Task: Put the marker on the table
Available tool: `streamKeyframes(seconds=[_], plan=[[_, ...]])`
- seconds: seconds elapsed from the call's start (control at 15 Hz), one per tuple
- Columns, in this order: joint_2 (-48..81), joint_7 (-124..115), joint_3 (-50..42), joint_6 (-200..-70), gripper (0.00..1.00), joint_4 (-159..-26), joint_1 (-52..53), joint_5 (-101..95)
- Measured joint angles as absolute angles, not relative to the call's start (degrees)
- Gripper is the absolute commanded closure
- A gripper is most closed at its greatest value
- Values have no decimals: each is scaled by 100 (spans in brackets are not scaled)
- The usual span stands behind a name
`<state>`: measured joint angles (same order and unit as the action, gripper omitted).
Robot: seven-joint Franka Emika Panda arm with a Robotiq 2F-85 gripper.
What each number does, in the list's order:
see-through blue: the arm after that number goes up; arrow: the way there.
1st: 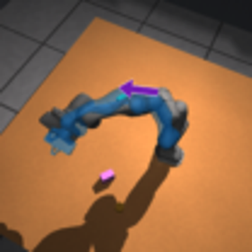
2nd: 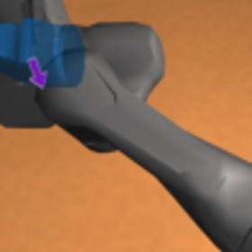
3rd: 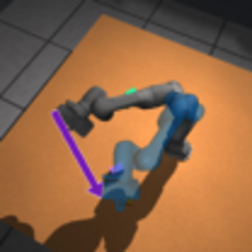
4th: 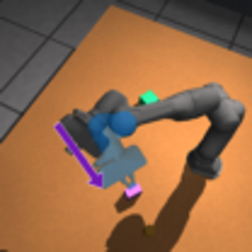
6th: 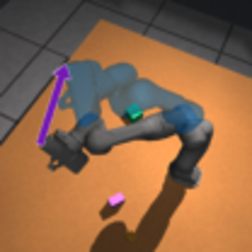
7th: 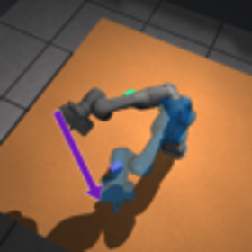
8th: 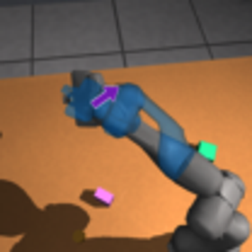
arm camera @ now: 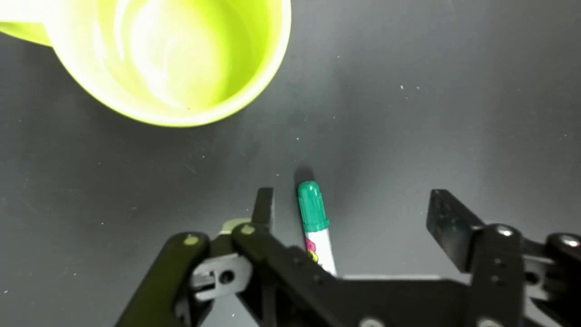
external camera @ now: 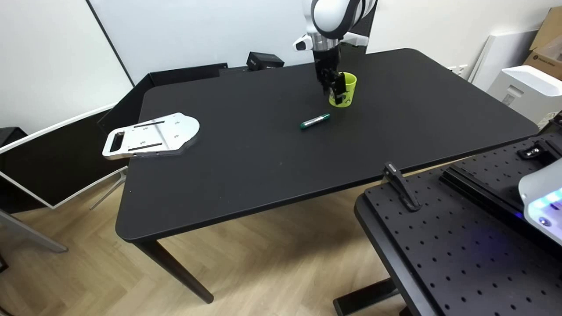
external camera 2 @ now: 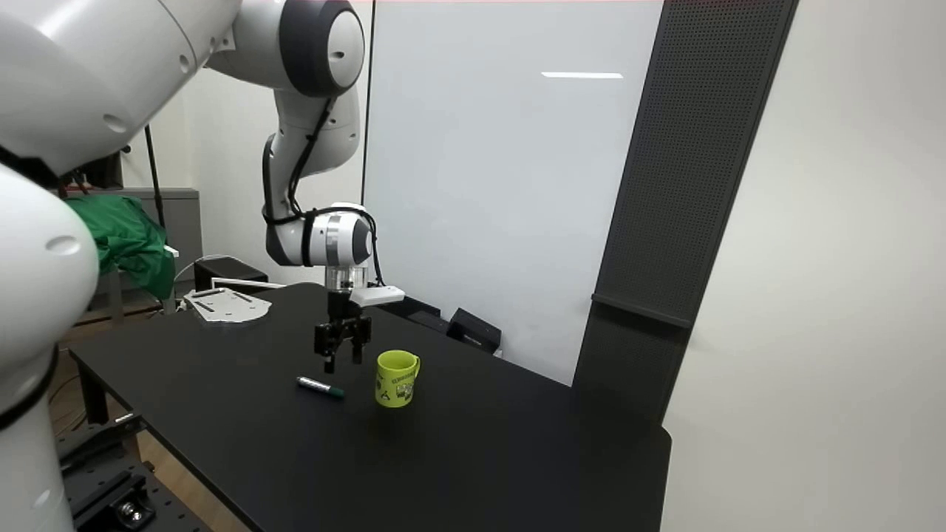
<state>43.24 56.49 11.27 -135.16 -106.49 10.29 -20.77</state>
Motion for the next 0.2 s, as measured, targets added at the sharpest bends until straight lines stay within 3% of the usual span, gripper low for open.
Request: streamKeyframes(seconds=[0.07,0.2], plan=[[4332,5650,1129,-13516,0,-10650,1029,-2077],[4359,5650,1135,-13518,0,-10651,1033,-2077]])
